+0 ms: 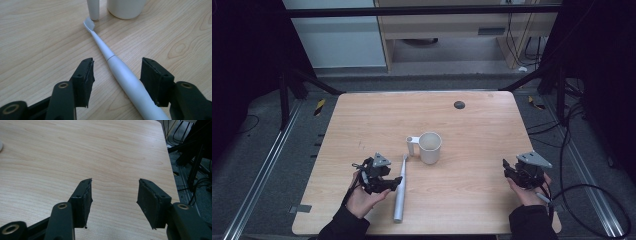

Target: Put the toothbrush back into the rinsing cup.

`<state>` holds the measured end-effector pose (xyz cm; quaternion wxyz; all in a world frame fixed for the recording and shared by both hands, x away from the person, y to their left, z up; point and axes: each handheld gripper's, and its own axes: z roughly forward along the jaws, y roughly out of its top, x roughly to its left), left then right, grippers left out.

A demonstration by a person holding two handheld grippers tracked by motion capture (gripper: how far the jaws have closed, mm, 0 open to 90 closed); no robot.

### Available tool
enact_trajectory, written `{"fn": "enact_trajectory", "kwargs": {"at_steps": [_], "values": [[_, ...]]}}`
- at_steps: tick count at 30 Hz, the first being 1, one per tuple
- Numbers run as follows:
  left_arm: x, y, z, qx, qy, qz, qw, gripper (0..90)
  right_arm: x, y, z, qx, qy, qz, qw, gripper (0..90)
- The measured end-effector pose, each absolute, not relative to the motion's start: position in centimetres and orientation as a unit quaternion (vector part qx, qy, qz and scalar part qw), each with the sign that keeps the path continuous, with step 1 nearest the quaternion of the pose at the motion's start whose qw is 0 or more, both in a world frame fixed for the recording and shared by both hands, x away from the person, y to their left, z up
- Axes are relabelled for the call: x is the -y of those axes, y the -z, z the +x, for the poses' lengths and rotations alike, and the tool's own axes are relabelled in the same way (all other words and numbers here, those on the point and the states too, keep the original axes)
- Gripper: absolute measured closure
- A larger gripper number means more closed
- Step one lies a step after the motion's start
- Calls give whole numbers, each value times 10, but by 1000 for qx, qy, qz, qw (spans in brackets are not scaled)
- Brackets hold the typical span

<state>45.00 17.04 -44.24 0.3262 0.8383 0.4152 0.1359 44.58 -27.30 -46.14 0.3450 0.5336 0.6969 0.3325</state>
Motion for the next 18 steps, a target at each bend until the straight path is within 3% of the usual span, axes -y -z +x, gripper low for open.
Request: {"fn": "enact_trajectory", "kwargs": {"at_steps": [18], "values": [[-153, 454, 446, -418, -120, 850, 297, 479, 271, 466, 448, -706, -320, 534, 338, 442]]}}
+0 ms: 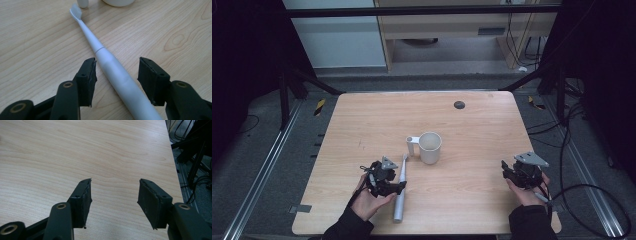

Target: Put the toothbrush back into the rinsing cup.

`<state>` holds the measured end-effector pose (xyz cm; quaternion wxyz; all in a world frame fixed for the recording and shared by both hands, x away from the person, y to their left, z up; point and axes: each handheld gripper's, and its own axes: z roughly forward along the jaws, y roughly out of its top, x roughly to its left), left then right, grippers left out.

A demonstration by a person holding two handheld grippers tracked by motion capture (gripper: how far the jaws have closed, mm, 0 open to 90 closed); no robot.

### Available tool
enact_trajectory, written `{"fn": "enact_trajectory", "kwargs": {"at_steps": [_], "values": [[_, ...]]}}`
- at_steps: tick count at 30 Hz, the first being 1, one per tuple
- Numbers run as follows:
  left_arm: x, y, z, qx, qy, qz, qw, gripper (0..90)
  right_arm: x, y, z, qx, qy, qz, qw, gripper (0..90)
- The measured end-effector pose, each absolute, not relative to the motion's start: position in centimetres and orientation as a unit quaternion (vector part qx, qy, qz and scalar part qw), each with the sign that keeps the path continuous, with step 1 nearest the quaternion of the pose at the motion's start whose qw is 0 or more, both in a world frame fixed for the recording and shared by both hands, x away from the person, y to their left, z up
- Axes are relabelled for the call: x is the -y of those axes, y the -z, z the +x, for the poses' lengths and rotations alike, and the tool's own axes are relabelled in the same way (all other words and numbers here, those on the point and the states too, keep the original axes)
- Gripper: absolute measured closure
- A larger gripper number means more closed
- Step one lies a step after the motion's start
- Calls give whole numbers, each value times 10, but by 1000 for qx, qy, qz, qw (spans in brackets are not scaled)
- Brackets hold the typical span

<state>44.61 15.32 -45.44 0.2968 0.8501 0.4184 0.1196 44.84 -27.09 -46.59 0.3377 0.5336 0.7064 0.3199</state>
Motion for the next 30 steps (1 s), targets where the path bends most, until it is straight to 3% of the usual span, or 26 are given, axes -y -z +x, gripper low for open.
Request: {"fn": "enact_trajectory", "kwargs": {"at_steps": [13, 30], "values": [[-146, 467, 452, -428, -109, 856, 270, 497, 270, 468, 450, -710, -316, 535, 330, 447], [-156, 470, 461, -439, -106, 857, 250, 609, 269, 468, 451, -713, -313, 536, 326, 459]]}}
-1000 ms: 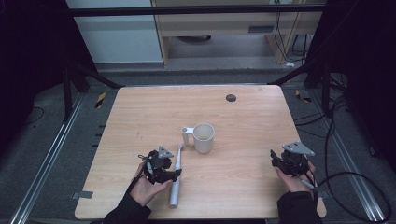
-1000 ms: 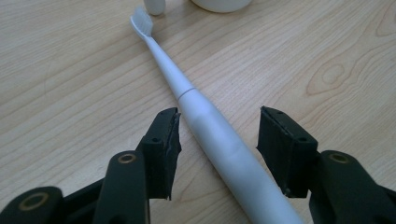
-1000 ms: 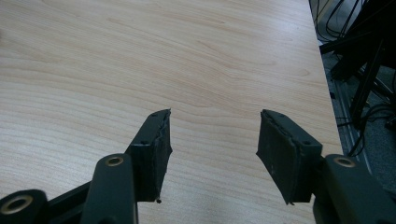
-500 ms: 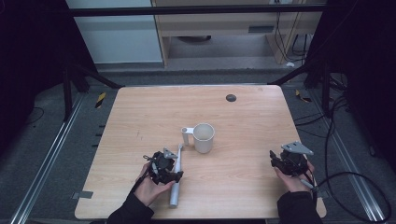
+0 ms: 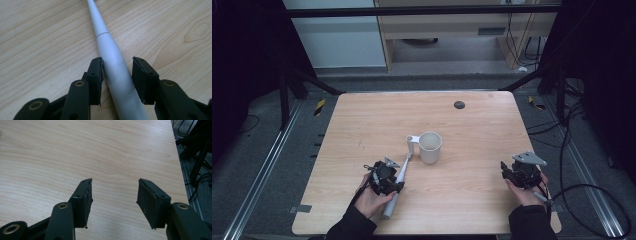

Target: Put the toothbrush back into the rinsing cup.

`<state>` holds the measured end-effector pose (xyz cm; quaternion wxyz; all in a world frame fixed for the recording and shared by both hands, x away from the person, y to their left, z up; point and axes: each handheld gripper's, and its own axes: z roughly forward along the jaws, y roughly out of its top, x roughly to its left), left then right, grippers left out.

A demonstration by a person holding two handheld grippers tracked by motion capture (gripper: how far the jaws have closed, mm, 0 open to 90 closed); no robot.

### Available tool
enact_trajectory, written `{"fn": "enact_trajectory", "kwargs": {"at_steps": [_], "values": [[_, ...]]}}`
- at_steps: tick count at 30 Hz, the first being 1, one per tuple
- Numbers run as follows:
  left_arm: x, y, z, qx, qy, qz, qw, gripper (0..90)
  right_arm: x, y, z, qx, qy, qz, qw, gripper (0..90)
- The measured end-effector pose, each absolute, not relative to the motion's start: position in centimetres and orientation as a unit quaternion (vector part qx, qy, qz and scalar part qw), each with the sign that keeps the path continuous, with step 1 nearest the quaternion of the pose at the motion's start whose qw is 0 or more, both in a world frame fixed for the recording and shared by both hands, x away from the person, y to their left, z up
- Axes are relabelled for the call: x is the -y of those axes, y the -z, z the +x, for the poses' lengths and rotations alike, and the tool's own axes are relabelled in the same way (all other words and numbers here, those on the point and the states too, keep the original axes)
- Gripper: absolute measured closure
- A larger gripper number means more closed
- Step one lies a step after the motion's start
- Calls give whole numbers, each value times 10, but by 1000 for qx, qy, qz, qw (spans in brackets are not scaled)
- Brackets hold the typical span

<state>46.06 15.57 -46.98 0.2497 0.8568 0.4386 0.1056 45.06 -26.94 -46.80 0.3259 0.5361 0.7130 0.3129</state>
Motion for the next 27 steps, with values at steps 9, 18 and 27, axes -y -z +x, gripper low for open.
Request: {"fn": "enact_trajectory", "kwargs": {"at_steps": [9, 18, 27], "values": [[-164, 473, 464, -431, -109, 866, 230, 644, 270, 468, 451, -714, -313, 536, 324, 468], [-162, 473, 470, -405, -93, 885, 212, 610, 270, 468, 451, -715, -313, 536, 323, 475], [-158, 471, 476, -386, -89, 898, 189, 651, 269, 467, 451, -715, -314, 536, 321, 488]]}}
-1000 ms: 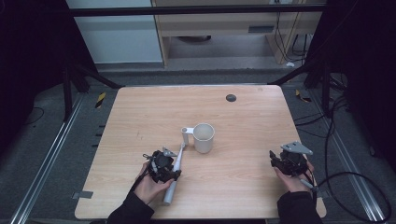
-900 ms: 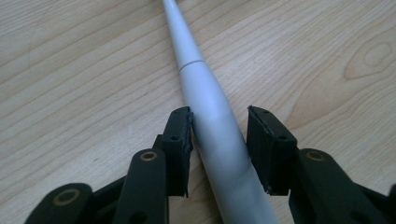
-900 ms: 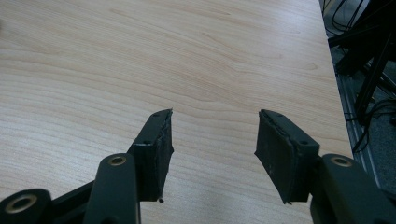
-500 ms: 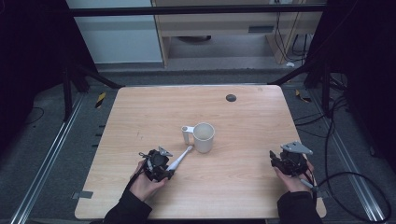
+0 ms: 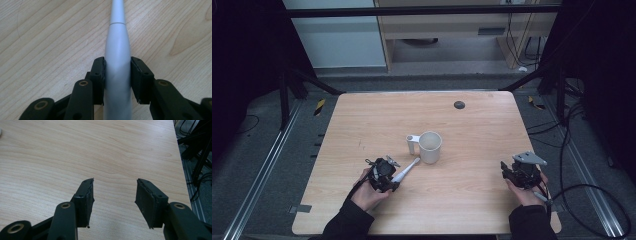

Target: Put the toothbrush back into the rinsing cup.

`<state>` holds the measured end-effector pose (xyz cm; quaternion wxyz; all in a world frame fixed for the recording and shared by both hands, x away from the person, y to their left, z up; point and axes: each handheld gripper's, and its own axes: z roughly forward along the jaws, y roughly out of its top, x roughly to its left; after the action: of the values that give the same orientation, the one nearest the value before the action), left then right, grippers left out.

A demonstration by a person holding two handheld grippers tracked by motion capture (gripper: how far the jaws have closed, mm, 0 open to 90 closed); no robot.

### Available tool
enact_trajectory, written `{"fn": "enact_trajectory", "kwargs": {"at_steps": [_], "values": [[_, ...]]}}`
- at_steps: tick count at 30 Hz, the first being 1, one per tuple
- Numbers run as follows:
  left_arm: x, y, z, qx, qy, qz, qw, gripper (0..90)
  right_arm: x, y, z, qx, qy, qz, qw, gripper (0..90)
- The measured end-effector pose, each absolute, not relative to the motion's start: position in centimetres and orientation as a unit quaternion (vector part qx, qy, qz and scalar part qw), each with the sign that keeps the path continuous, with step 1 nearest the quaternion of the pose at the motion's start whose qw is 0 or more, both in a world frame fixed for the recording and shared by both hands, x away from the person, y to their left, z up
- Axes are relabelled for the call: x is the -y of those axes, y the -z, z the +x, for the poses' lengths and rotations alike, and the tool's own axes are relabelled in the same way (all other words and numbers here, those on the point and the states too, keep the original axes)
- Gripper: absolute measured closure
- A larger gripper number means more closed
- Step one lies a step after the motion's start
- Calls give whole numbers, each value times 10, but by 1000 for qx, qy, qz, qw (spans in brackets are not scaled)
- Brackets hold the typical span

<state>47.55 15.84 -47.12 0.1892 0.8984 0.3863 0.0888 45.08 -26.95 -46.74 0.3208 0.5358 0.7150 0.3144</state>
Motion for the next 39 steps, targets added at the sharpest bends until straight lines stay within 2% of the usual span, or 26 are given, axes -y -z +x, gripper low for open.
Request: {"fn": "enact_trajectory", "kwargs": {"at_steps": [10, 21, 28, 39], "values": [[-162, 469, 478, -366, -68, 908, 191, 661, 270, 468, 450, -716, -316, 537, 316, 501], [-182, 440, 468, -364, -83, 897, 238, 662, 270, 469, 449, -718, -316, 534, 314, 517], [-193, 422, 464, -365, -99, 886, 269, 662, 270, 469, 449, -717, -318, 535, 315, 517], [-196, 397, 462, -370, -152, 853, 335, 662, 270, 469, 449, -717, -320, 531, 319, 506]]}}
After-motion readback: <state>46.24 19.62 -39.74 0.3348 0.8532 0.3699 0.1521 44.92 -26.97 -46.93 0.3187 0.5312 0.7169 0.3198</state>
